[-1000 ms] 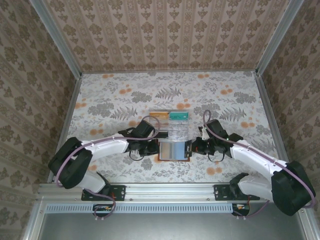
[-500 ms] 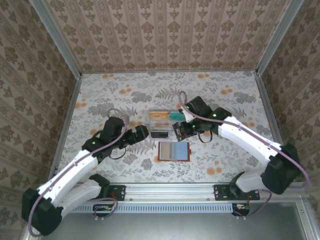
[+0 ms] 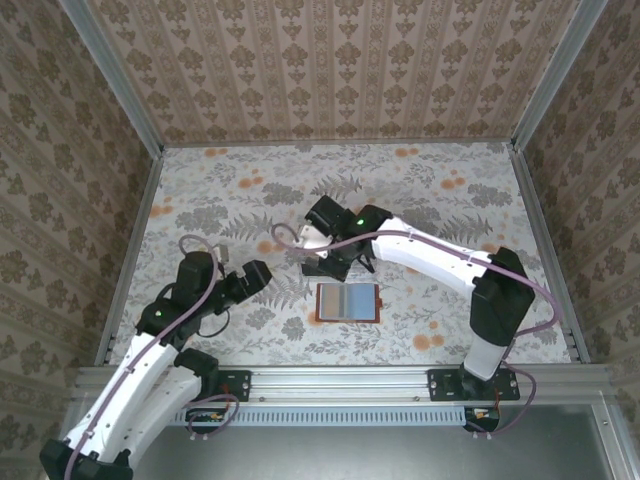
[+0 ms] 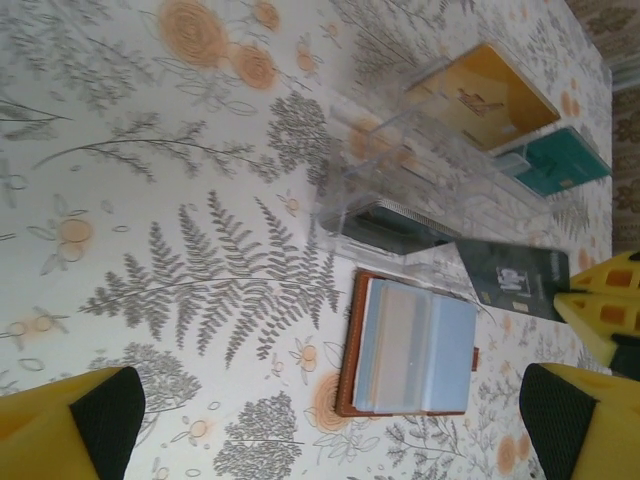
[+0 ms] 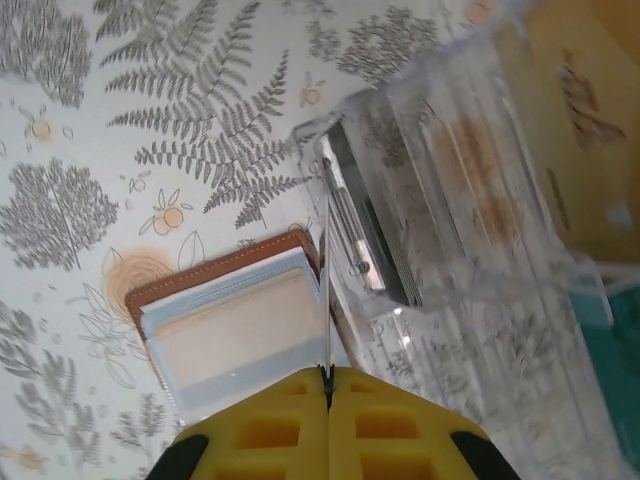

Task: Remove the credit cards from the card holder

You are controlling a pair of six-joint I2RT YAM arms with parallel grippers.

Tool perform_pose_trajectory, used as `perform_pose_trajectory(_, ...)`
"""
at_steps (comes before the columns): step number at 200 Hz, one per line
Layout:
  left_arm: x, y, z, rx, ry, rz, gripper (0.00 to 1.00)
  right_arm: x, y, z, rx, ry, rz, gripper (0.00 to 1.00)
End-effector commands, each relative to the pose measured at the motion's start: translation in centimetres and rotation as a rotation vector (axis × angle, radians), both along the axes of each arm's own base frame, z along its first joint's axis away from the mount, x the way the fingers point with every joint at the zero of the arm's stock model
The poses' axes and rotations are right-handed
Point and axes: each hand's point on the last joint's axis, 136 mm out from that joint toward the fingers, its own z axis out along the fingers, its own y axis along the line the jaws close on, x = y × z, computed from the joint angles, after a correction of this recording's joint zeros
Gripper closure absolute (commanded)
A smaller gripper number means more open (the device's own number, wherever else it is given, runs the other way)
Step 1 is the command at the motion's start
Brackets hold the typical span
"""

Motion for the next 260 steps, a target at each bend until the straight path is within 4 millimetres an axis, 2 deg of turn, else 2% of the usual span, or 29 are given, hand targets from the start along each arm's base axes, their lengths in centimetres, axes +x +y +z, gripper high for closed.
perform_pose_trajectory(1, -1.0, 0.9, -0.7, 0.028, 0.034, 0.002, 0.0, 0.6, -0.4, -0.7, -0.137, -0.077, 0.163, 1.0)
perform_pose_trajectory(49, -1.2, 1.2, -0.7, 0.021, 0.045, 0.006, 0.0, 1.8, 0.2, -2.3, -0.231, -0.167, 0.235, 1.0)
perform_pose_trajectory(92, -1.4, 1.5, -0.9, 0.021, 0.048, 0.016, 0.0, 2.8, 0.9, -3.6, -0.247, -0.195, 0.243, 1.0)
perform_pose_trajectory(177, -1.7, 1.6, -1.1, 0.007, 0.054, 0.016, 0.0, 2.9, 1.8, -7.0, -0.261, -0.136, 0.218, 1.0)
perform_pose_trajectory(204, -1.7, 1.6, -1.1, 0.006, 0.054, 0.013, 0.0, 3.5, 1.9, -6.9, -0.272, -0.148, 0.176, 0.96)
perform_pose_trajectory(236, -1.7, 1.7, -1.2, 0.003, 0.056, 0.015, 0.0, 4.4, 1.7, -6.1, -0.285, -0.202, 0.135, 0.84)
perform_pose_trajectory(260, -1.6, 1.7, -1.4, -0.002, 0.058, 0.017, 0.0, 4.8, 1.5, -5.5, -0.291, -0.23, 0.117, 0.8)
